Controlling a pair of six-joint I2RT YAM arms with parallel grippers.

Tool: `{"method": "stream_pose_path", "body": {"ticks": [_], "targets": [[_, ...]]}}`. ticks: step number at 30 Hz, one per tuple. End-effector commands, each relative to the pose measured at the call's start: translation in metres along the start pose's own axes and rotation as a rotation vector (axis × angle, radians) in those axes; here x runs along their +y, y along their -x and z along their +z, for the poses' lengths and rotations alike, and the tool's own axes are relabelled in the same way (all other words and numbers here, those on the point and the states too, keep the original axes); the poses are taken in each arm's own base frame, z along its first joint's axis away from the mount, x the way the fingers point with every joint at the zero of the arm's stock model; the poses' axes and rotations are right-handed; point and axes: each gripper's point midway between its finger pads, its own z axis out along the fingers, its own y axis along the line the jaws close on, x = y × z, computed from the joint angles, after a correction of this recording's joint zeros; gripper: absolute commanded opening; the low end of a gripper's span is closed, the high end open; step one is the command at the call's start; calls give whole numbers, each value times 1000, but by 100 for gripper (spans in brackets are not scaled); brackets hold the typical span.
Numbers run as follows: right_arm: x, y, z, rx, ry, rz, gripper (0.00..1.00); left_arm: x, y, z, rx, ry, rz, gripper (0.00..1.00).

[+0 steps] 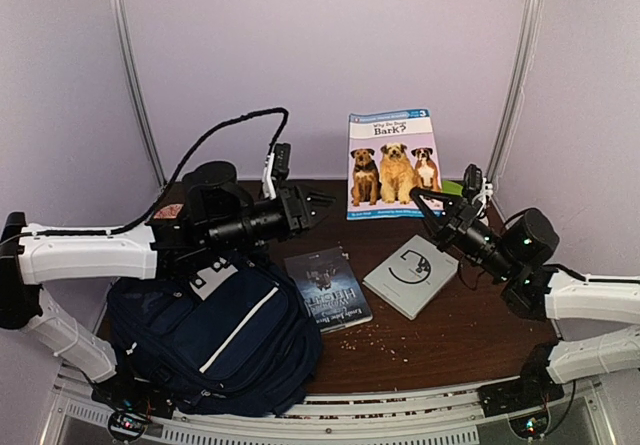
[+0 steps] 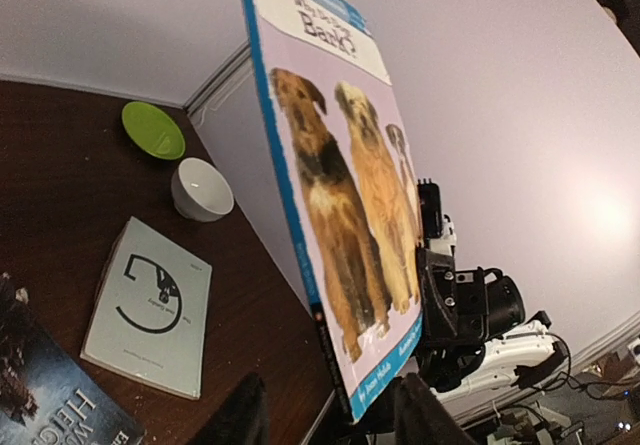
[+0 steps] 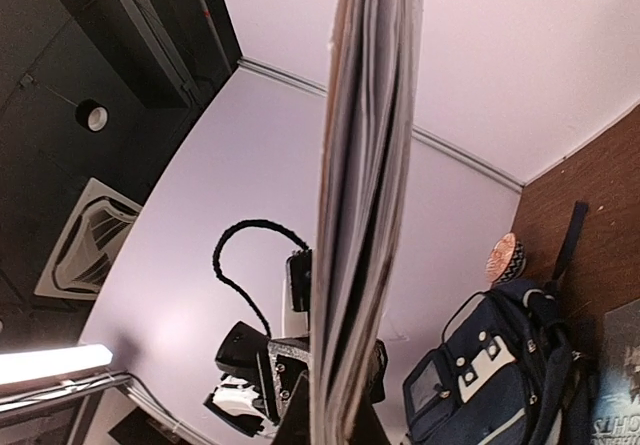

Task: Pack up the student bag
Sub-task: Pick up the book from the center of the board.

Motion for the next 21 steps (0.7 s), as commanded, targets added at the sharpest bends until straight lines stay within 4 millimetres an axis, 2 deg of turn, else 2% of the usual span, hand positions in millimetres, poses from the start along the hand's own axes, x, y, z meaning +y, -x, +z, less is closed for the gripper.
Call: {"method": "stream_pose_path", "body": {"ticks": [1,3,5,7,10,15,18,21], "targets": [[-10,8,-9,-4,-180,-187,0,25,6,-35,-1,225,133,84],[-18,8,-20,3,-252,-243,0,38,1,-56,33,347,203,89],[-29,6,-33,35,-331,-309,0,49,-4,-79,70,484,344,92],[-42,2,-51,67,-409,-361,0,58,-30,-101,208,595,484,94],[-69,-7,-80,107,-522,-394,0,77,-72,-119,429,707,610,94],[-87,-15,-111,124,-582,-386,0,93,-138,-126,724,750,717,87],[-88,-16,-120,121,-587,-384,0,107,-154,-124,792,796,724,86],[-85,-17,-122,126,-580,-379,0,113,-158,-119,798,819,721,87]]}}
